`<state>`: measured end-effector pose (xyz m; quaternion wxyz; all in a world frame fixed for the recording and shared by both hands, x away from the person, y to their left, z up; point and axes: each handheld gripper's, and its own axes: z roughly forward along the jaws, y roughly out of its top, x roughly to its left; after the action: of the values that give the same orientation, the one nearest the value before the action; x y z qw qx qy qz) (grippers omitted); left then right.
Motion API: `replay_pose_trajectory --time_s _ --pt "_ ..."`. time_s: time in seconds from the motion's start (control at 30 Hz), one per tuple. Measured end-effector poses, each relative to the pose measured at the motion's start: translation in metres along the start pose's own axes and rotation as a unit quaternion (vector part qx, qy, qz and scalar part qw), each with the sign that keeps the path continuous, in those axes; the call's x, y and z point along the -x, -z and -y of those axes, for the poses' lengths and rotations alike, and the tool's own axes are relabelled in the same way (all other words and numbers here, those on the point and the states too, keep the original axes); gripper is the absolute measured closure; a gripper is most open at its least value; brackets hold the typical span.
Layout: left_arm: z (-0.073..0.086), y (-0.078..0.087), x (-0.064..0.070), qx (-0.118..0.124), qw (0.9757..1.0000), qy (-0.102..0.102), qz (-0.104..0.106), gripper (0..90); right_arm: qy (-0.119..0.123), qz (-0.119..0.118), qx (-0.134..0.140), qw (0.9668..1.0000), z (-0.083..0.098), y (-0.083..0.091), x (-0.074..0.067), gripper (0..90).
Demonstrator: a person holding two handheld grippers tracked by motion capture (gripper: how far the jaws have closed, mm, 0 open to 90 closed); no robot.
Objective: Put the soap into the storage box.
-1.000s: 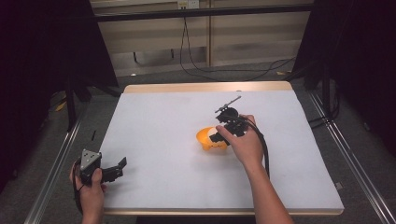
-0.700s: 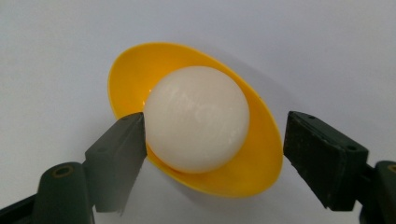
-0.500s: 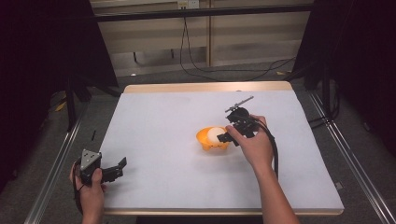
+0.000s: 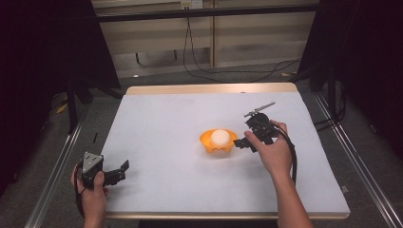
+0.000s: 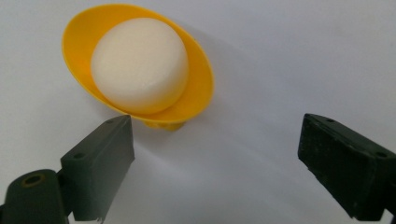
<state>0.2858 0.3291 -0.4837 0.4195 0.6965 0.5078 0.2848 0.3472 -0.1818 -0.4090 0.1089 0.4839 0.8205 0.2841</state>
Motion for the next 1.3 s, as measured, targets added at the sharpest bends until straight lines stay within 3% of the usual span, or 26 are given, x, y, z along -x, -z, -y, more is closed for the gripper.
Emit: replay_pose_trajectory --time_s 0.47,1.07,1.3 --pt "0.000 0.000 0.000 0.000 1.0000 -0.001 0.000 0.1 -0.018 0.020 0.009 0.9996 0.026 0.013 0.020 6.6" --pt "0.000 0.000 0.000 0.001 1.0000 -0.002 0.000 0.1 -0.045 0.049 0.052 0.9964 0.073 0.028 0.044 5.5" --pt "0.000 0.000 0.000 0.002 1.0000 -0.002 0.001 0.1 -0.047 0.046 0.066 0.9957 0.087 0.031 0.049 2.0"
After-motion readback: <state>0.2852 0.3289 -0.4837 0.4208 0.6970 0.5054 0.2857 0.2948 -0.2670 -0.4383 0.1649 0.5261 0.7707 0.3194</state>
